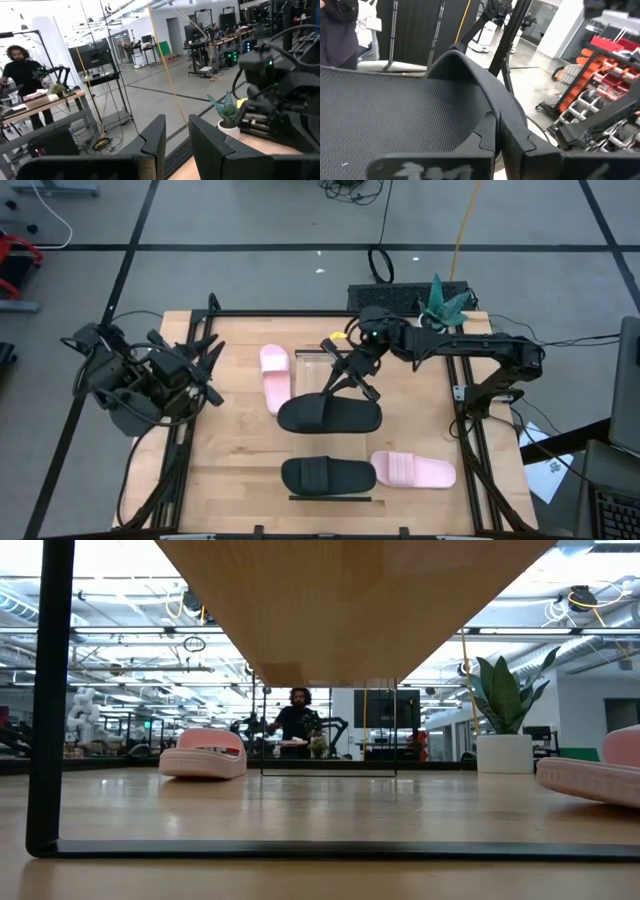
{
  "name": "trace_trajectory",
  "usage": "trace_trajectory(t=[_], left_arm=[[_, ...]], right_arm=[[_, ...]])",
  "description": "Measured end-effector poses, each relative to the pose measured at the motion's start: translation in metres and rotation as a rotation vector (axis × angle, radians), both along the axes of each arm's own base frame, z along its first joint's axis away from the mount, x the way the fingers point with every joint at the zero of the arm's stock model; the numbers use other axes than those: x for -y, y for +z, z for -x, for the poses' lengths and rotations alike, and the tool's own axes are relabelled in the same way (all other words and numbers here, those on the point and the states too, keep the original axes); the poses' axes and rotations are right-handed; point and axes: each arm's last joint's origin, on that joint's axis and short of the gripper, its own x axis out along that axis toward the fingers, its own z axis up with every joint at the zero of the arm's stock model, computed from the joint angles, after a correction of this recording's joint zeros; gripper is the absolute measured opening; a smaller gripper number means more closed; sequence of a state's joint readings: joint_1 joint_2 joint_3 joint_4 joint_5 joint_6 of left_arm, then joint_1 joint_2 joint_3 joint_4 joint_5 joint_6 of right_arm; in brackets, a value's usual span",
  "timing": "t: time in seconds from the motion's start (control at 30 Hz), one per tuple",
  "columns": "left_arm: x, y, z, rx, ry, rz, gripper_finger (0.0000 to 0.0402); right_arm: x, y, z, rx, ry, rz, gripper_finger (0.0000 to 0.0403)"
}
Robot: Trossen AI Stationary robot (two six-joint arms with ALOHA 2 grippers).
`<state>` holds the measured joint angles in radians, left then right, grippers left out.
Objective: Pick and place slides into the shelf
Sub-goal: Put the black slides on the shelf
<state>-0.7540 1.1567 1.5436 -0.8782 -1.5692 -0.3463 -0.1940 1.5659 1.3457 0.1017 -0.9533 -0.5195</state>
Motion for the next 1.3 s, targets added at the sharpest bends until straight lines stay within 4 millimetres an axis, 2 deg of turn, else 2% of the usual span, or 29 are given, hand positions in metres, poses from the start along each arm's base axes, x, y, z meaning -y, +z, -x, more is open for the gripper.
trace_trajectory(t=[0.17, 0.5, 0.6, 0.87, 1.13, 1.3], left_arm=[[0.000, 0.000, 0.000, -0.004, -0.013, 0.006, 0.0088], [0.000, -0.001, 0.000, -0.007, -0.024, 0.012, 0.0088], [0.000, -0.002, 0.000, -0.015, -0.040, 0.016, 0.0088], [-0.001, -0.005, 0.001, -0.038, -0.046, 0.004, 0.0088], [0.000, -0.006, 0.000, -0.044, -0.067, 0.017, 0.0088], [0.000, -0.006, 0.000, -0.046, -0.073, 0.020, 0.0088]], right_arm=[[0.001, -0.014, -0.009, -0.039, 0.039, -0.017, 0.0000], [0.004, -0.033, -0.021, -0.040, -0.001, 0.044, 0.0000], [-0.001, -0.038, -0.022, -0.048, 0.010, 0.070, 0.0000], [-0.027, -0.049, -0.022, -0.015, 0.050, 0.246, 0.0000], [-0.028, -0.051, -0.021, 0.012, 0.074, 0.290, 0.0000], [-0.030, -0.061, -0.019, 0.022, 0.121, 0.270, 0.0000]])
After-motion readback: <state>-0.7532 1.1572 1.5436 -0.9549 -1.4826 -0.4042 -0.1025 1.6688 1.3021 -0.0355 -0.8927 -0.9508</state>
